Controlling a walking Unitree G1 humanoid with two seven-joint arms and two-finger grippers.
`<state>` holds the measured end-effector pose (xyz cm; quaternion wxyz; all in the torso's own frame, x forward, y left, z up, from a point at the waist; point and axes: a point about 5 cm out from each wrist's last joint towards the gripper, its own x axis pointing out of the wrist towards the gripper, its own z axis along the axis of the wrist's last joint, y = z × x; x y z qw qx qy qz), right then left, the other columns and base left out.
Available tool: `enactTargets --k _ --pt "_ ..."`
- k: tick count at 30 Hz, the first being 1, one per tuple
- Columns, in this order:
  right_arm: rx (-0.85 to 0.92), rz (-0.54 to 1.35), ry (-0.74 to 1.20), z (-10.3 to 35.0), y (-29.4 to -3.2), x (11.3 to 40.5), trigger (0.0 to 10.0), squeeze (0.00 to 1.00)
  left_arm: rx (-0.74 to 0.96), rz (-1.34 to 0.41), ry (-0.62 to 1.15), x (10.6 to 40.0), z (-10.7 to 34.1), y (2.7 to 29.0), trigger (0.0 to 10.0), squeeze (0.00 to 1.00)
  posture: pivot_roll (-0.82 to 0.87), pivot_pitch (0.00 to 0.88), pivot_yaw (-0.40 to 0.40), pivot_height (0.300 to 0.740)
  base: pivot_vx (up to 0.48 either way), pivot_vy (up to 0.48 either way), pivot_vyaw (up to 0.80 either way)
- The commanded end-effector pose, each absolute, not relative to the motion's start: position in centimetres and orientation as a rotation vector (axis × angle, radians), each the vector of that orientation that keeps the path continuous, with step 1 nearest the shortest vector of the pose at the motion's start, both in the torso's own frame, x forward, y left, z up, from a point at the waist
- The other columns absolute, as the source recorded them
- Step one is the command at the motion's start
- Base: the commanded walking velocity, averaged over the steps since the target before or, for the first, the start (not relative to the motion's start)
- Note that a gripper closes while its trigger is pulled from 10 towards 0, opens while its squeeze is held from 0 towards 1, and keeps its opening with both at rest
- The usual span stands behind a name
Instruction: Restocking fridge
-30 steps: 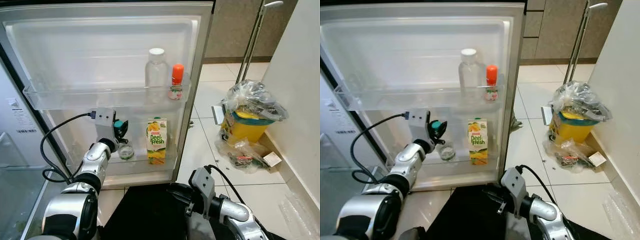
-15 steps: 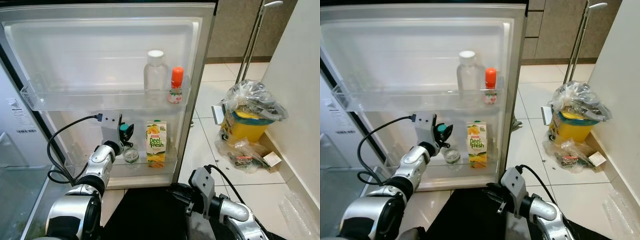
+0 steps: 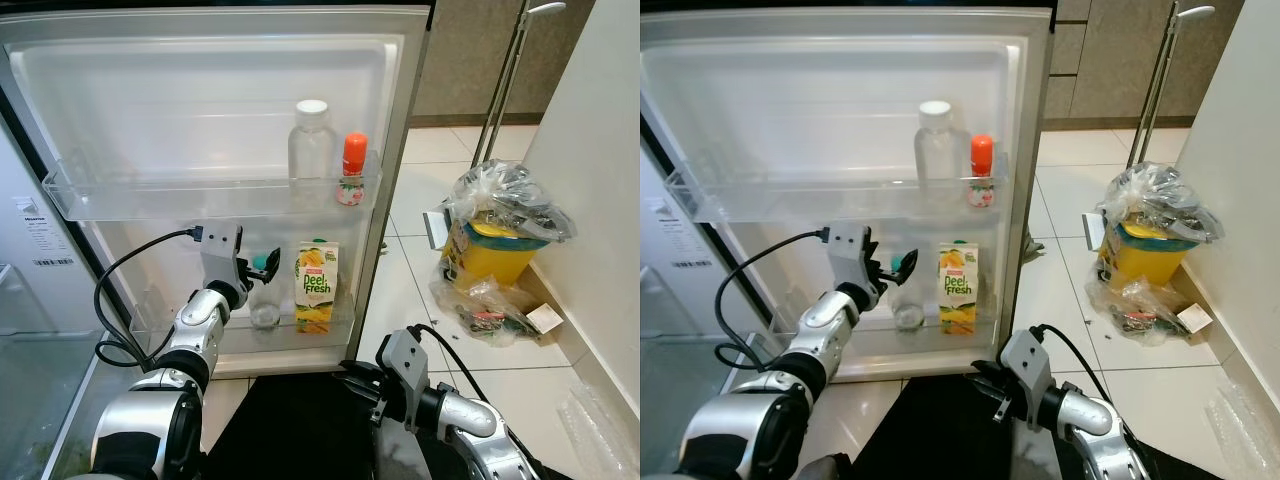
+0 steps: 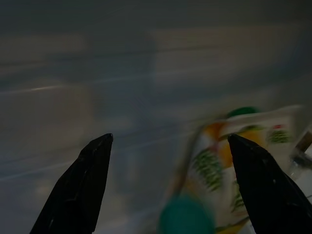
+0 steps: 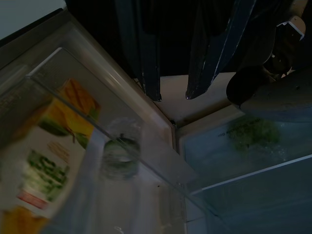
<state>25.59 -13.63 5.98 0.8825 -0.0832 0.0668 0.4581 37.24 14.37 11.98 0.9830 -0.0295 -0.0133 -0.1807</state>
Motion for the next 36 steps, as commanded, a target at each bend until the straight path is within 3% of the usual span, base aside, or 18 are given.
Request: enactTargets --k 1,6,7,8,10,29,36 --pt "-0.168 0.966 0.148 5.8 -13.4 25.6 10.0 0.00 -0.064 -0.355 -0.072 37.5 12.8 14.8 10.0 1.00 -0.16 0.054 0.001 0.480 0.000 0.000 0.00" --pt "-0.170 0.969 0.148 5.8 -13.4 25.7 10.0 0.00 -0.079 -0.357 -0.117 37.7 13.8 15.0 10.0 1.00 -0.16 0.053 0.002 0.480 0.000 0.000 0.00" --pt "-0.169 0.969 0.147 5.8 -13.4 25.7 10.0 0.00 -0.083 -0.344 -0.133 37.8 14.1 15.4 10.0 0.79 -0.16 0.053 0.002 0.480 0.000 0.000 0.00" --pt "-0.169 0.969 0.147 5.8 -13.4 25.7 10.0 0.00 -0.083 -0.344 -0.133 37.8 14.1 15.4 10.0 0.79 -0.16 0.053 0.002 0.480 0.000 0.000 0.00" --pt "-0.168 0.969 0.146 5.8 -13.4 25.7 10.0 0.00 -0.091 -0.325 -0.153 37.9 14.5 15.9 10.0 0.00 -0.16 0.053 0.003 0.480 0.000 0.000 0.00" --pt "-0.164 0.977 0.129 6.2 -13.3 26.1 10.0 0.00 -0.125 -0.298 -0.201 36.2 13.7 20.7 10.0 0.00 -0.14 0.041 -0.001 0.480 0.000 0.000 0.00" --pt "-0.162 0.982 0.127 6.3 -13.3 26.3 10.0 0.00 -0.170 -0.371 -0.229 35.1 13.4 22.1 10.0 0.00 -0.14 0.039 -0.003 0.480 0.000 0.000 0.00"
